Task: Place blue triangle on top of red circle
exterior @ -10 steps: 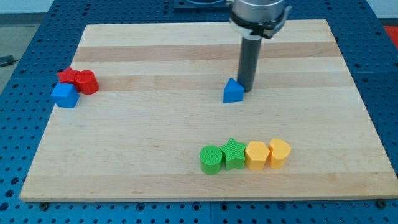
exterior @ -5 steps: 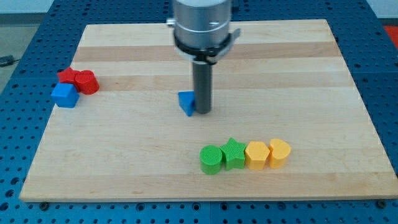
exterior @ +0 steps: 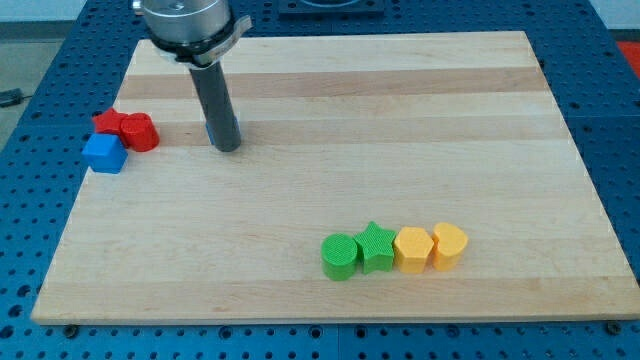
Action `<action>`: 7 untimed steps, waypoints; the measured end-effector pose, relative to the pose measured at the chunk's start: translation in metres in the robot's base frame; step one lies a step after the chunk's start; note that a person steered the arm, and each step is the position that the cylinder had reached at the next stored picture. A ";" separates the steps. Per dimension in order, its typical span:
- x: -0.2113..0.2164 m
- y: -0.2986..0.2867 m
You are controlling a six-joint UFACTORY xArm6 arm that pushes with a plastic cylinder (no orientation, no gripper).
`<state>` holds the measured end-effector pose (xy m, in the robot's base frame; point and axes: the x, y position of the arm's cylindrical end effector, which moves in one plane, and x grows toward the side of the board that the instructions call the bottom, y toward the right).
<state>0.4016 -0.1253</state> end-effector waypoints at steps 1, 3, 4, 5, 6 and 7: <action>-0.019 0.006; -0.062 0.004; -0.075 -0.002; -0.071 -0.005; -0.055 -0.007; -0.052 -0.023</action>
<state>0.3500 -0.1486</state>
